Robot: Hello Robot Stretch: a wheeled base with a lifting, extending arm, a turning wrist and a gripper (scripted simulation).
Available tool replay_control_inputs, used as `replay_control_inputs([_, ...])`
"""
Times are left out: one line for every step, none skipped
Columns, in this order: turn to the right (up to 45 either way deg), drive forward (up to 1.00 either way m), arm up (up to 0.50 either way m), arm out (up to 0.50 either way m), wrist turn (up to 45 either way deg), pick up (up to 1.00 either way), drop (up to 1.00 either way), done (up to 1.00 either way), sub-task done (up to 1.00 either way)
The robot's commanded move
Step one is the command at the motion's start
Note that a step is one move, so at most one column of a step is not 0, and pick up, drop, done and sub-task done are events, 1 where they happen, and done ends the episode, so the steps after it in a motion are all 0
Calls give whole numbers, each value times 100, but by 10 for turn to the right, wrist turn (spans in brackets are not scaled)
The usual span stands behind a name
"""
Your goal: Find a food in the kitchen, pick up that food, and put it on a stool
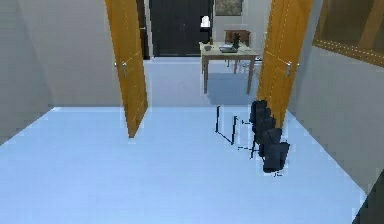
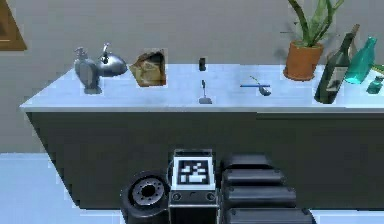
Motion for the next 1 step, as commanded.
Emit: replay_control_inputs([0,25,0,0,0,0,0,0,0])
